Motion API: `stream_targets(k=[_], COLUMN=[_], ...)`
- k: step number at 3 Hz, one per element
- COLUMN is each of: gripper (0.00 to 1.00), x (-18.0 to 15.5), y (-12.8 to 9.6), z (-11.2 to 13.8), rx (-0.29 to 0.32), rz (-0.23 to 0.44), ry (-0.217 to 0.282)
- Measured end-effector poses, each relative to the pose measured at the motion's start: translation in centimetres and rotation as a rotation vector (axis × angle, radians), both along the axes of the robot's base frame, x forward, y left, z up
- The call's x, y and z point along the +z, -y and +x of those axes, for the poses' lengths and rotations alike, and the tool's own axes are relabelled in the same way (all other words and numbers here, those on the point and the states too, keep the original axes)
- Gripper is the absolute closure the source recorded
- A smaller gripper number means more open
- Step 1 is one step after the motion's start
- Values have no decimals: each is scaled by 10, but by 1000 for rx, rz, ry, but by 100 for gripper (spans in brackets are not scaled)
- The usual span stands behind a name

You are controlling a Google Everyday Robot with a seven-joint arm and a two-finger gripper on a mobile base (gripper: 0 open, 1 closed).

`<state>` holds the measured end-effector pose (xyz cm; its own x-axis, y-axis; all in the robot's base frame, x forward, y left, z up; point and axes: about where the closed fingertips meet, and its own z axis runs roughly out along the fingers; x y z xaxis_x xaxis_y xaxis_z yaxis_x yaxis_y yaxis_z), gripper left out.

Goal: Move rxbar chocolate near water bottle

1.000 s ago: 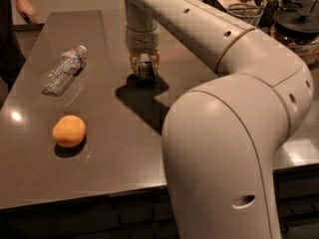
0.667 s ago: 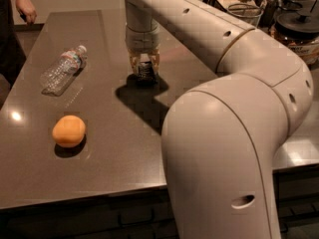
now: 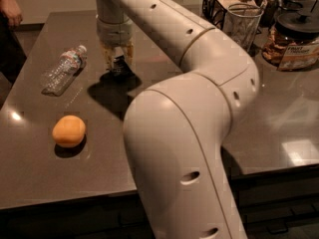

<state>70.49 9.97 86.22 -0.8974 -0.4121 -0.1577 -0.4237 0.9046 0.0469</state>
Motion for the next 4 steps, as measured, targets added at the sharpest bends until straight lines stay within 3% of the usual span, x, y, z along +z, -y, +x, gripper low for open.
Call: stream_targets(k=[1, 2, 4], gripper=[100, 84, 37], x=[7, 5, -1], y=[-31, -45, -47], z=[4, 8, 12], rx=[115, 168, 187], rz=[9, 17, 4], ry=[13, 15, 11])
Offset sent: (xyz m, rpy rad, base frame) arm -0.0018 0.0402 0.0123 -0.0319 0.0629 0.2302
